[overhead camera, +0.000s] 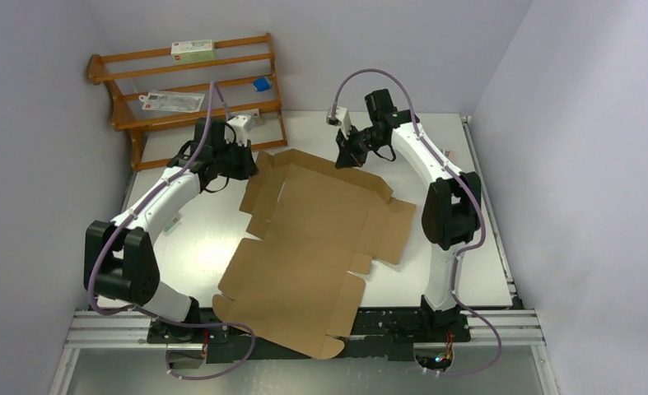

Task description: Fold the paper box

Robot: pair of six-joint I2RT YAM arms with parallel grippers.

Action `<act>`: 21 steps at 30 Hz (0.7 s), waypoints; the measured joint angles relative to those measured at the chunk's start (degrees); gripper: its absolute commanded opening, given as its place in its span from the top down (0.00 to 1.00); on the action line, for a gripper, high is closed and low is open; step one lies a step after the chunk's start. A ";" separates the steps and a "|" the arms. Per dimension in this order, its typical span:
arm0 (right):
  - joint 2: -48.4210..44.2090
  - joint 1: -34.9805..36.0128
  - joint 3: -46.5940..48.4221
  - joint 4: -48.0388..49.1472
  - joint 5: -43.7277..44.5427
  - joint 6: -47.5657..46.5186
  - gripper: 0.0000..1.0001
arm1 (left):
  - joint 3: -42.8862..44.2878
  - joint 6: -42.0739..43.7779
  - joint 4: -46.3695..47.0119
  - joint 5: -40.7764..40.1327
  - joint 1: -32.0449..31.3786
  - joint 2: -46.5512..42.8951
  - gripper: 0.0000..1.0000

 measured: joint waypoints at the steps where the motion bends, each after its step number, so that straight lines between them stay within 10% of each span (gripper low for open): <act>1: -0.96 0.33 -0.35 0.39 0.76 0.07 1.00 | -0.61 -0.35 0.83 -0.26 0.00 -0.55 0.95; 21: -13.62 7.98 -12.09 13.53 21.97 -0.37 1.00 | -23.98 -13.05 34.42 -10.60 -6.21 -10.40 0.95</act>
